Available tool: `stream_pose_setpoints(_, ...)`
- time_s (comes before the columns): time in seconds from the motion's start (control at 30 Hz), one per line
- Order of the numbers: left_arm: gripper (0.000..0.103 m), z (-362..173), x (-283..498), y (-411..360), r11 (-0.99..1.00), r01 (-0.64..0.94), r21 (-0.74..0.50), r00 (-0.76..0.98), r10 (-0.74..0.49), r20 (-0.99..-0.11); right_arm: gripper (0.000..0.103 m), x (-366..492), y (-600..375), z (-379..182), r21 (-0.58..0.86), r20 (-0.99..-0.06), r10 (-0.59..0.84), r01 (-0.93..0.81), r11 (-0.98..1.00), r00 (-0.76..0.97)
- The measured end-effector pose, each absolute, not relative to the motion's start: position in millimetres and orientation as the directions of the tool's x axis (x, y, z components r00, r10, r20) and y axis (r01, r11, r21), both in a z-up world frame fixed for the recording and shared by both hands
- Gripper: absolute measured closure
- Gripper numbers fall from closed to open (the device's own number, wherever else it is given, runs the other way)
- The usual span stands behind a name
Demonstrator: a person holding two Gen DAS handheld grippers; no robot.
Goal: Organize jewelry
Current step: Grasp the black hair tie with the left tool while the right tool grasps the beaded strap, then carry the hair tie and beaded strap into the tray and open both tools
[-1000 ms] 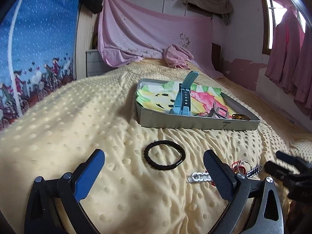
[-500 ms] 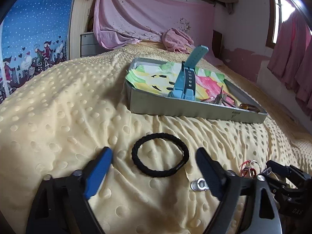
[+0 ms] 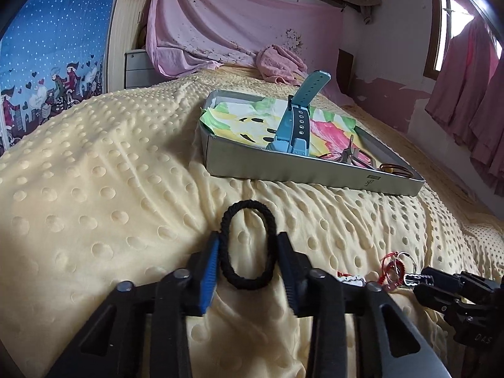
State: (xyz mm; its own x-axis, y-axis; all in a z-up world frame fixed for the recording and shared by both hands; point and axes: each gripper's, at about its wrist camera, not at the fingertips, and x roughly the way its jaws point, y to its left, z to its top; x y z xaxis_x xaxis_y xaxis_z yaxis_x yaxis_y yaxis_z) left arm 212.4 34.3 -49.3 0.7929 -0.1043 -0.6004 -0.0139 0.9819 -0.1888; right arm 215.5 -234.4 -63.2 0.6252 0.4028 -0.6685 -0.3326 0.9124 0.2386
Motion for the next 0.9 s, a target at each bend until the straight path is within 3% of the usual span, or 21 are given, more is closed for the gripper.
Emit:
stream_pose_setpoints(0.3,0.096,-50.8,187.8,37.6,0.972,-0.004,-0.236,0.79,-0.142,-0.597,0.081,205.9,-226.7,-64.4,0.213,-0.679,0.406,-0.365,0.906,0.612)
stream_pose_setpoints(0.47,0.097,-55.2,170.1,36.7,0.962,0.006,-0.275,0.781,-0.176,-0.599,0.088,201.8,-222.2,-62.2,0.197,-0.676,0.413,-0.389,0.9,0.611)
stream_pose_setpoints(0.7,0.097,-62.9,149.5,24.4,0.943,0.065,-0.326,0.753,-0.261,-0.604,0.088,190.3,-212.6,-58.3,0.182,-0.676,0.445,-0.452,0.873,0.588)
stream_pose_setpoints(0.9,0.097,-52.1,142.6,22.1,0.947,0.067,-0.313,0.768,-0.249,-0.589,0.088,178.5,-215.0,-51.4,0.179,-0.639,0.46,-0.462,0.868,0.617)
